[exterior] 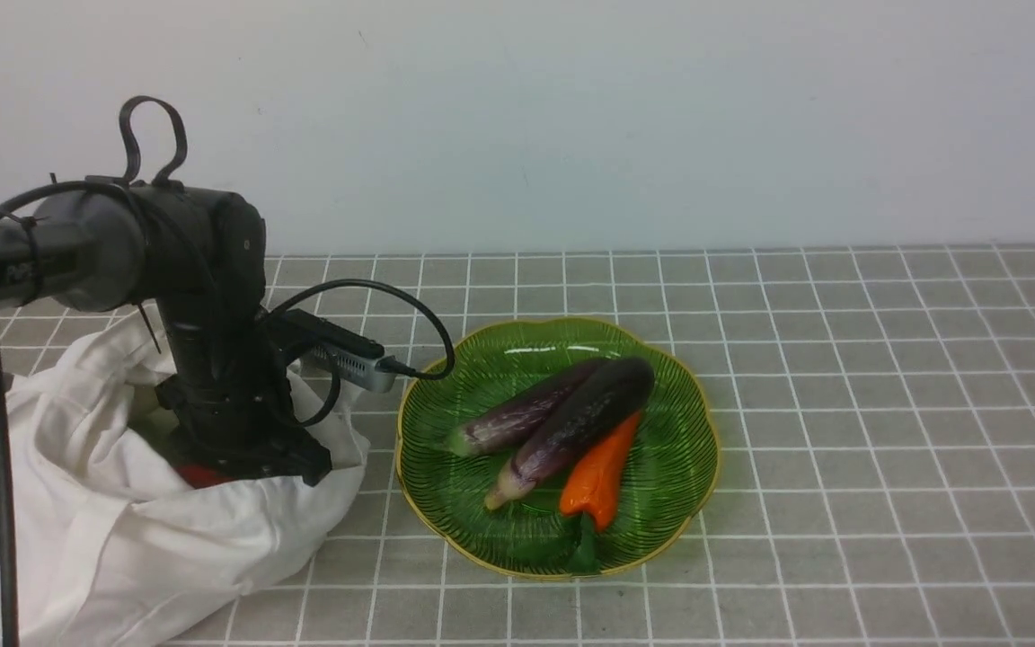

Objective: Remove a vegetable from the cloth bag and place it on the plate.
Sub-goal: Use the left arm to grab a chayote from the bag

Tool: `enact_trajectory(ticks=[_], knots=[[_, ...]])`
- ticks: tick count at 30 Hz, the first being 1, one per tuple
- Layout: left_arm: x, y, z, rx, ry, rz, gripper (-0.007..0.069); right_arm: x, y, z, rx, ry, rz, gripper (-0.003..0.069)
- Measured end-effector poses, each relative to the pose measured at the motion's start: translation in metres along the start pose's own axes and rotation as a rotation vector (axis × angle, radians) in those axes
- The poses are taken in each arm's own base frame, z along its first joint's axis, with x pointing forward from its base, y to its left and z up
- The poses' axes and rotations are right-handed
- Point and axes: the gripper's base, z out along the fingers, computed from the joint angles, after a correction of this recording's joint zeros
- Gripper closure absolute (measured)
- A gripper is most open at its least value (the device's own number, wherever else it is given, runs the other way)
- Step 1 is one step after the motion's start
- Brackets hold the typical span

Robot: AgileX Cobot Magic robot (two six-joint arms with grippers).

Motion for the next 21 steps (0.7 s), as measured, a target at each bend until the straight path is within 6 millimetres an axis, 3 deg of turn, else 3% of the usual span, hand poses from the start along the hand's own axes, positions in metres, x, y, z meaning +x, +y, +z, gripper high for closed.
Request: enact_trajectory(ticks=[3, 5, 10, 13, 15, 17, 21], knots=[[0.001, 0.001, 0.0, -0.009, 0.01, 0.006, 0.0547, 0.0, 0.0, 0.0, 0.0, 0.0, 0.0, 0.0673], [0.002, 0.001, -0.001, -0.008, 0.022, 0.005, 0.06, 0.0, 0.0, 0.0, 0.0, 0.0, 0.0, 0.0673], [0.008, 0.003, -0.018, -0.055, 0.004, -0.018, 0.0629, 0.0, 0.0, 0.0, 0.0, 0.0, 0.0, 0.0673], [0.019, 0.004, -0.059, -0.142, -0.091, -0.058, 0.0629, 0.0, 0.0, 0.0, 0.0, 0.0, 0.0, 0.0673], [0.023, 0.003, -0.072, -0.162, -0.13, -0.066, 0.0629, 0.0, 0.0, 0.0, 0.0, 0.0, 0.0, 0.0673], [0.035, 0.0, -0.106, -0.2, -0.236, -0.082, 0.0629, 0.0, 0.0, 0.0, 0.0, 0.0, 0.0, 0.0673], [0.042, -0.001, -0.126, -0.25, -0.315, -0.073, 0.0629, 0.0, 0.0, 0.0, 0.0, 0.0, 0.0, 0.0673]])
